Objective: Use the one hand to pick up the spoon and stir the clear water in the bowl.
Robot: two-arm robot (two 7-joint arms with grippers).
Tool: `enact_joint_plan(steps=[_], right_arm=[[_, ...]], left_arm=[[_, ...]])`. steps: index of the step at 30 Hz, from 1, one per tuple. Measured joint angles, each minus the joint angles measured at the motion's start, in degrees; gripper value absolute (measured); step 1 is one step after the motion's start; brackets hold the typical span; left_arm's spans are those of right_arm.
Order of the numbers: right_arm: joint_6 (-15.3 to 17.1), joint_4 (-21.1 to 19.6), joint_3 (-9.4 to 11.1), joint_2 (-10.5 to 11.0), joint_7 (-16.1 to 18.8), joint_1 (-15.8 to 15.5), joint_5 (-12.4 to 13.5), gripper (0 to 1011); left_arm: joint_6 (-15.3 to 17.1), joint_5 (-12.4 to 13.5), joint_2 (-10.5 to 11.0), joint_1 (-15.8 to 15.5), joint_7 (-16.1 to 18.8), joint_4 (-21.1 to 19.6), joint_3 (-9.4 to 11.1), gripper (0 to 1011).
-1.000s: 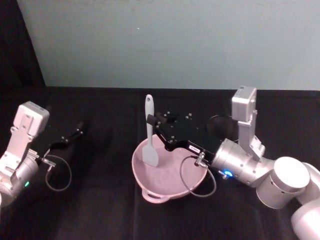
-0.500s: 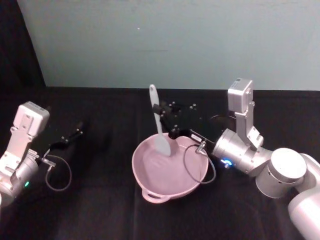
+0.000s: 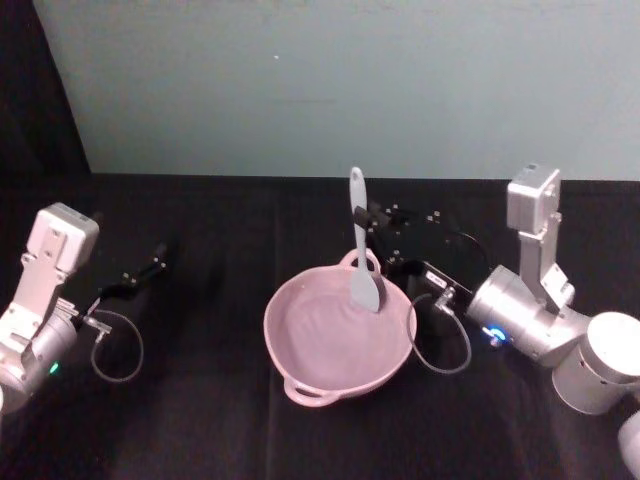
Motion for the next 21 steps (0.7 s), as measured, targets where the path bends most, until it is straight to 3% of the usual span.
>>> enact_joint_plan(steps=[12,21], right_arm=[[1.8,-5.6,0.5,2.6,2.7,-4.8,3.3,108],[1.8,-5.4,-2.2,1.3,5.9,-4.7,5.2,108]], left_arm=[[0.0,0.0,0.0,0.0,0.0,0.0,0.0,1005],[0.0,0.0,0.0,0.0,0.0,0.0,0.0,1005]])
